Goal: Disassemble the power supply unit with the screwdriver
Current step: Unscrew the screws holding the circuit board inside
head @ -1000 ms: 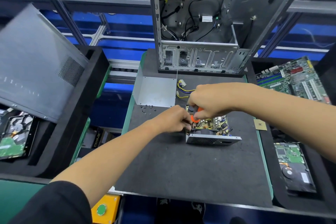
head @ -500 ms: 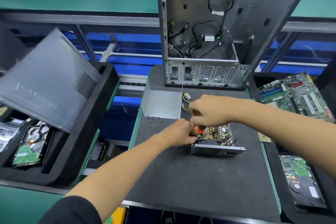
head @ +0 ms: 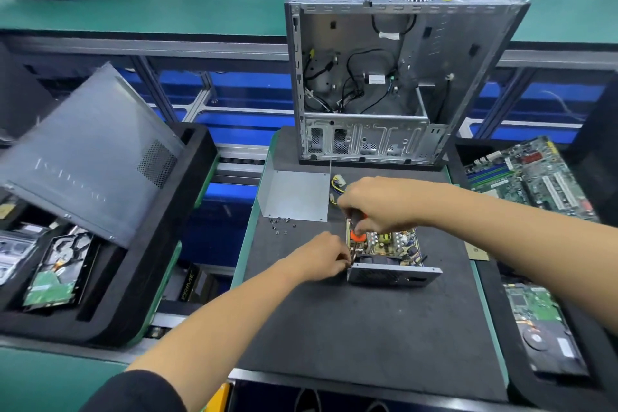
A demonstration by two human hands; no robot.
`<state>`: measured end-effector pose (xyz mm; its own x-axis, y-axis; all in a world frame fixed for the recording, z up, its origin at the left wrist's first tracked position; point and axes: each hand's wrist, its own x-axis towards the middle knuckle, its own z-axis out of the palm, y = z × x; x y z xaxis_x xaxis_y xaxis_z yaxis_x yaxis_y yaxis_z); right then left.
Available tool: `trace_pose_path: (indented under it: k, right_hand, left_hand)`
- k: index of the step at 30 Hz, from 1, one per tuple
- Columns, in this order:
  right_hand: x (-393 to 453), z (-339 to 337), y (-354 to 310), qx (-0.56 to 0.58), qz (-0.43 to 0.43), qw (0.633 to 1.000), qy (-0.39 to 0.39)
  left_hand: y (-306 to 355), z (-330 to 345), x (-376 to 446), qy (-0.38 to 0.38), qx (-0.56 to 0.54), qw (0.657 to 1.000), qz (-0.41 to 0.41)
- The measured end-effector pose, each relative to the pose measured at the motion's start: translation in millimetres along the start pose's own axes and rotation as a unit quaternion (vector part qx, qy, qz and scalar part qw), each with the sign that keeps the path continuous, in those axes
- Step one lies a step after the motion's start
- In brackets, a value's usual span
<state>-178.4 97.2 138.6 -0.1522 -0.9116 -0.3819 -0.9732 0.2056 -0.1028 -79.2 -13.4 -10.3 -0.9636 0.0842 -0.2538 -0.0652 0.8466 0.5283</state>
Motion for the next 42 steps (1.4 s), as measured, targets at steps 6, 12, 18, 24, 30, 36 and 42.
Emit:
trace_pose_path:
  k: [6,12,18,24,30,36,42]
  right_hand:
    - [-5,0,-8,0.079,-0.056,0.995,-0.025]
    - [-8,-4,-7,-0.021,0.074,0.997,-0.028]
    - [-10,-6,-4,0.022,0.024,0.999,-0.033]
    - [-9,-5,-7,0.106,-0.008,0.993,-0.041]
    - [-2,-4,-11,-0.011,0.095,0.994,-0.044]
    - [-6,-4,-9,-0.002,0.032,0.999,-0.041]
    - [-16,-6,-7,0.061,-0.014,0.998,-0.007]
  left_hand:
    - [-4,29,-7,0.09,-0.197,0.967,-0.134]
    - [-8,36,-8,0.089,-0.361,0.913,-0.17]
    - [-15,36,-12,0.044,-0.431,0.888,-0.154]
    - [-19,29,-9,0.018,-0.44,0.884,-0.156]
    - [-19,25,-3,0.002,-0.442,0.881,-0.168]
    - [-19,24,-1,-0.011,-0.454,0.873,-0.176]
    - [-18,23,-1,-0.013,-0.448,0.876,-0.179]
